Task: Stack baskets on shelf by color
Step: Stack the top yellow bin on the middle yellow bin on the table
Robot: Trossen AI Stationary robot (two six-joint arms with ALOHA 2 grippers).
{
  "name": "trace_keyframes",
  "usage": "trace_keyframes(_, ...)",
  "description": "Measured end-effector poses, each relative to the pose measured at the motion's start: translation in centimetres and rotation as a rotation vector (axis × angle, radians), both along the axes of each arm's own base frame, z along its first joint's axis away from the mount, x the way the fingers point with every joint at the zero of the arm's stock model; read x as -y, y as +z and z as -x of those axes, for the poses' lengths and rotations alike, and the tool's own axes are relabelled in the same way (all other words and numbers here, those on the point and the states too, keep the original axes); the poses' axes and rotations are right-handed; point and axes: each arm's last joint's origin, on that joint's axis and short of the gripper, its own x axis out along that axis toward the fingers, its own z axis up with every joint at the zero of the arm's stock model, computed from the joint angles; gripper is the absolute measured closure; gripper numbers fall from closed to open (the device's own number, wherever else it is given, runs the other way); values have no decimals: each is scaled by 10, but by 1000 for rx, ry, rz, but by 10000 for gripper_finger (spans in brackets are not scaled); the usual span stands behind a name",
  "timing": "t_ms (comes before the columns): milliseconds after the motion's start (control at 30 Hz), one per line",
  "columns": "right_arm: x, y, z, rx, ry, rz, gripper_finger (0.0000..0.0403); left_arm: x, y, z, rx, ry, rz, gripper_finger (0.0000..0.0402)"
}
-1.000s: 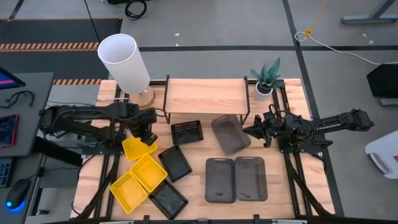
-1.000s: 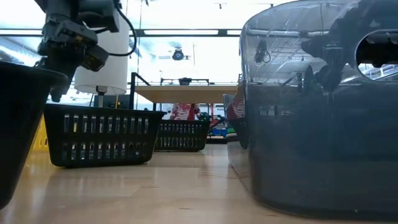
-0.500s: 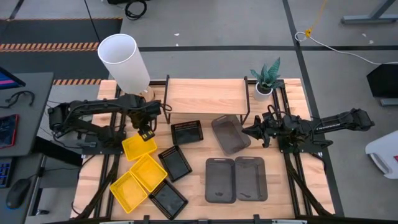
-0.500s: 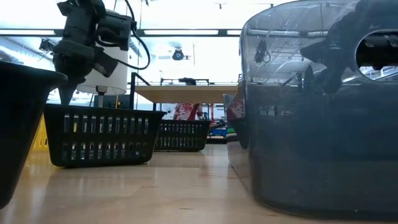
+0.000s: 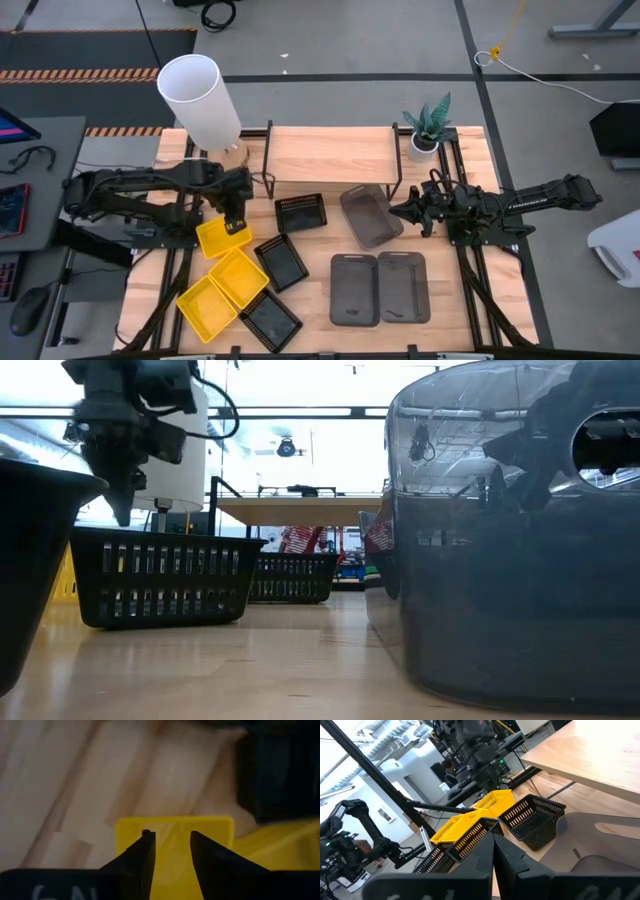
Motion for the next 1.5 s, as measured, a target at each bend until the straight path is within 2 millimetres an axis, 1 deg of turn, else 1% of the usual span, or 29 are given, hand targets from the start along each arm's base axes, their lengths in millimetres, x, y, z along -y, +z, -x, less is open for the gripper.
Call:
trace_keyframes(33, 0, 0, 0, 0, -6, 0, 389, 3, 0, 0, -12, -29, -18, 279)
trace_keyframes(100, 0, 0, 0, 0, -17, 1, 389, 8, -1, 2, -47, -25, -53, 283)
trace_keyframes(200, 1, 0, 0, 0, -19, 8, 389, 10, -1, 1, -37, 0, -31, 285)
trace_keyframes(233, 1, 0, 0, -1, -19, 8, 389, 12, -1, -1, -20, -28, -16, 285)
trace_keyframes(267, 1, 0, 0, -2, -19, 8, 389, 15, 0, -3, 2, -80, -13, 285)
trace_keyframes(333, 1, 0, 0, -2, -19, 8, 389, 22, 1, -7, 58, -252, -38, 285)
trace_keyframes(400, 1, 0, 0, -2, -19, 6, 389, 29, 3, -13, 127, -398, -91, 285)
trace_keyframes(433, 1, 0, 0, -1, -19, 1, 389, 32, 4, -15, 149, -443, -132, 285)
trace_keyframes(567, 1, 0, 0, -1, -18, -8, 389, 41, 0, -20, 123, -629, -303, 285)
trace_keyframes(667, 1, 0, 0, 0, -18, -17, 389, 46, -5, -22, 92, -764, -336, 285)
trace_keyframes(733, 1, 0, 0, 0, -18, -25, 389, 49, -9, -22, 52, -823, -334, 285)
trace_keyframes(1067, 1, -4, -1, -37, -25, -42, 389, 49, -35, -33, -117, -969, -326, 285)
trace_keyframes(1167, 1, -4, -1, -40, -35, -42, 389, 49, -40, -36, -158, -1020, -358, 285)
trace_keyframes(1367, 1, -4, -1, -39, -39, -58, 389, 48, -49, -42, -199, -1095, -391, 285)
trace_keyframes(1500, 1, -4, -1, -39, -46, -59, 389, 47, -54, -43, -209, -1090, -335, 285)
